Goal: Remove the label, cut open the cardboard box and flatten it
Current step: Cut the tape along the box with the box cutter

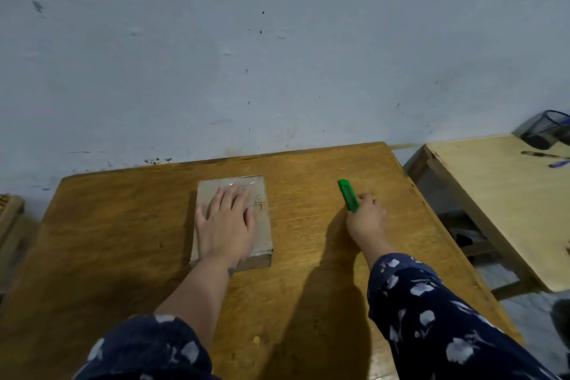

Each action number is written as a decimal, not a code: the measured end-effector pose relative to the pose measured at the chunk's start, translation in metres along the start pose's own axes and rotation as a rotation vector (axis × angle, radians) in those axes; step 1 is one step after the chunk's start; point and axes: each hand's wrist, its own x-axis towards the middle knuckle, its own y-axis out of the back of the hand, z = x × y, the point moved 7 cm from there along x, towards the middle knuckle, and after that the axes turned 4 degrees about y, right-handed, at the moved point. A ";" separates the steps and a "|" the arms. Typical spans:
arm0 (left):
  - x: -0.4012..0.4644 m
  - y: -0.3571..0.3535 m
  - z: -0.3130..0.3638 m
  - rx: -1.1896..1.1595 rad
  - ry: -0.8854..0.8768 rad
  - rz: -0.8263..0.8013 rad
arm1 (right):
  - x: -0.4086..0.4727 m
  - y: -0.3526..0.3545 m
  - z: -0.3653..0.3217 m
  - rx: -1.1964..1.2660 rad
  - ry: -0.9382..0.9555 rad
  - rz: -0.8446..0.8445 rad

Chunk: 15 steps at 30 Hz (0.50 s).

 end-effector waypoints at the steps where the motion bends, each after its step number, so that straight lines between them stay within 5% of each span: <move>1: 0.002 0.000 0.001 0.001 0.000 0.003 | 0.003 -0.003 0.000 0.016 -0.012 -0.020; 9: 0.001 0.001 0.002 -0.018 0.001 -0.009 | 0.009 -0.013 -0.022 0.090 -0.007 -0.226; 15: -0.003 -0.003 0.001 -0.010 -0.001 -0.063 | -0.023 -0.021 -0.068 0.746 -0.133 -0.494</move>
